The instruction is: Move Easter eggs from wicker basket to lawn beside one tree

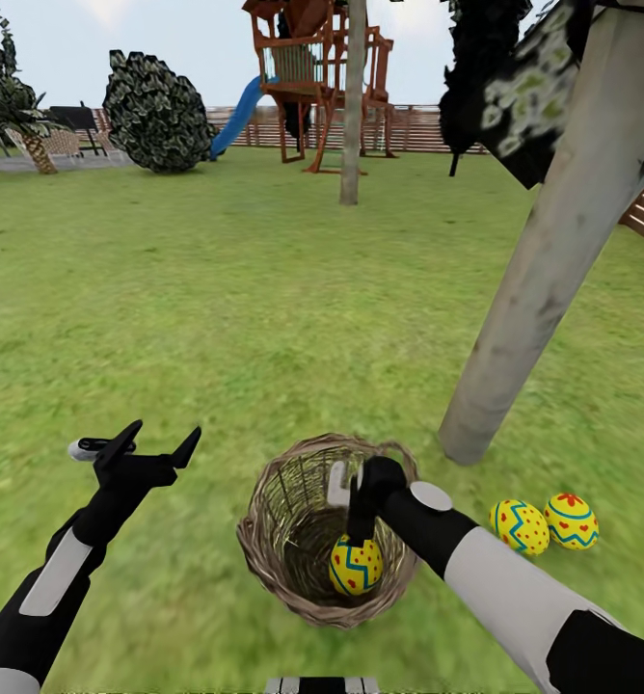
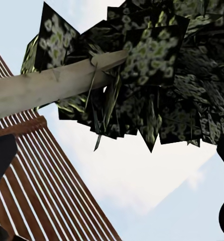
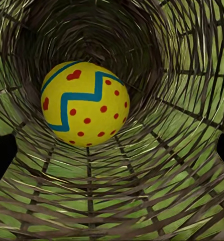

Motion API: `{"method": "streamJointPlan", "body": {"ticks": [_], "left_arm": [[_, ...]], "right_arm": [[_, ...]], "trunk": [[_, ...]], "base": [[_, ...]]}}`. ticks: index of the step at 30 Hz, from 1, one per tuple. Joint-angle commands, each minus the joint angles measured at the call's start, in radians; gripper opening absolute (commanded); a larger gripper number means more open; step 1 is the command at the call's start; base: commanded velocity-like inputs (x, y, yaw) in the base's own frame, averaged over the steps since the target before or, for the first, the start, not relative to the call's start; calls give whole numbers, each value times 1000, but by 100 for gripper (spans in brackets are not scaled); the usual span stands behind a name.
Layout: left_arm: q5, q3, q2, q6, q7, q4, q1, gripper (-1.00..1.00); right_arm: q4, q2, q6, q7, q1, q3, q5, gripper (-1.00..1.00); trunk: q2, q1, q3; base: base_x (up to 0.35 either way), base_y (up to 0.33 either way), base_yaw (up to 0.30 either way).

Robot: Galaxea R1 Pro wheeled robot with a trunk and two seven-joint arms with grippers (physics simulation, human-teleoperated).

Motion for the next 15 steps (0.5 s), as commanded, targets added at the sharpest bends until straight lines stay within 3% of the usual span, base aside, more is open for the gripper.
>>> {"method": "streamJointPlan", "body": {"ticks": [1, 5, 15], "left_arm": [[4, -1, 0, 8, 0, 0, 0, 100], [4, -1, 0, 8, 0, 0, 0, 100], [5, -1, -1, 8, 0, 0, 0, 100]], "right_arm": [[-1, 1, -11, 7, -1, 2, 36, 100], [2, 4, -36, 7, -1, 3, 79, 100], [6, 6, -68, 7, -1, 6, 85, 100]], "trunk": [[-1, 0, -5], [-1, 1, -9], [-3, 4, -36]], "base": [[0, 0, 0], [0, 0, 0], [0, 0, 0]]}}
